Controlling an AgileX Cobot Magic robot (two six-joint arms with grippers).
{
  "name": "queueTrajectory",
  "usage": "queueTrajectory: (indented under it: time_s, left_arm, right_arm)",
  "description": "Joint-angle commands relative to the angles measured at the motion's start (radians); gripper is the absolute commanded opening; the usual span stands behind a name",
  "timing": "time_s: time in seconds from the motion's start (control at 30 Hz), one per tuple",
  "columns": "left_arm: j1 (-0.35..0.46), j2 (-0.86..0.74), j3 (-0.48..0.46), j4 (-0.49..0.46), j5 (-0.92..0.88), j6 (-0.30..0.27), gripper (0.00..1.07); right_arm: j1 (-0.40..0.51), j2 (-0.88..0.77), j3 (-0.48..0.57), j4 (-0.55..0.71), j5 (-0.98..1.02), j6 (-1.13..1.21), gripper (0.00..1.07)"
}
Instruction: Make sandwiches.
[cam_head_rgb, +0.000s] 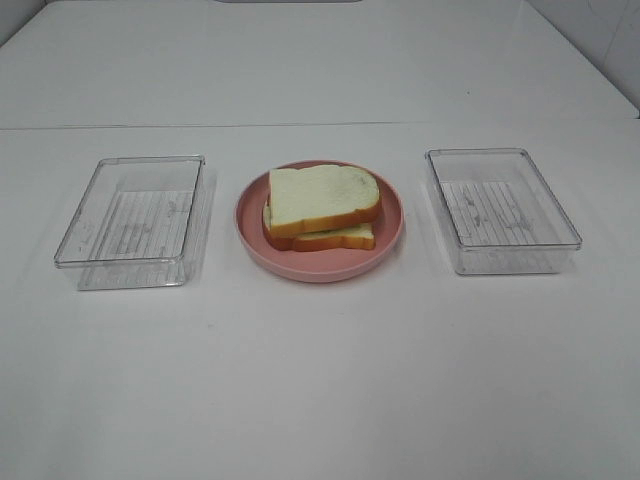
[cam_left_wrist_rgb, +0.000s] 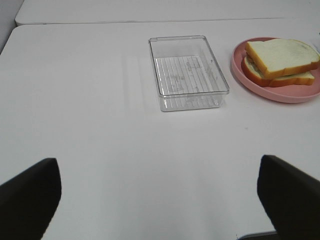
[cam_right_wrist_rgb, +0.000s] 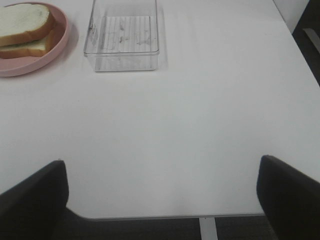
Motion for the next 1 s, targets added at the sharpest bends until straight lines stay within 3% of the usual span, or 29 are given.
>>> queueTrajectory:
  time_s: [0.03,0.4,1.0]
  left_arm:
    - [-0.002,-0.024,0.002,-0.008,-0.016,-0.005,0.99]
    - [-0.002,-0.024,0.002,-0.009,-0.016,-0.005,0.99]
    - [-0.002,-0.024,0.002,-0.01,-0.016,-0.005,0.99]
  right_arm:
    - [0.019,-0.018,0.004,-0.002,-0.011,-0.015,0.94]
    - [0.043,-0.017,0.052,-0.037,-0.162,-0.011,0.94]
    - [0.043,-0.018,0.05,-0.037,-0.162,-0.003,0.94]
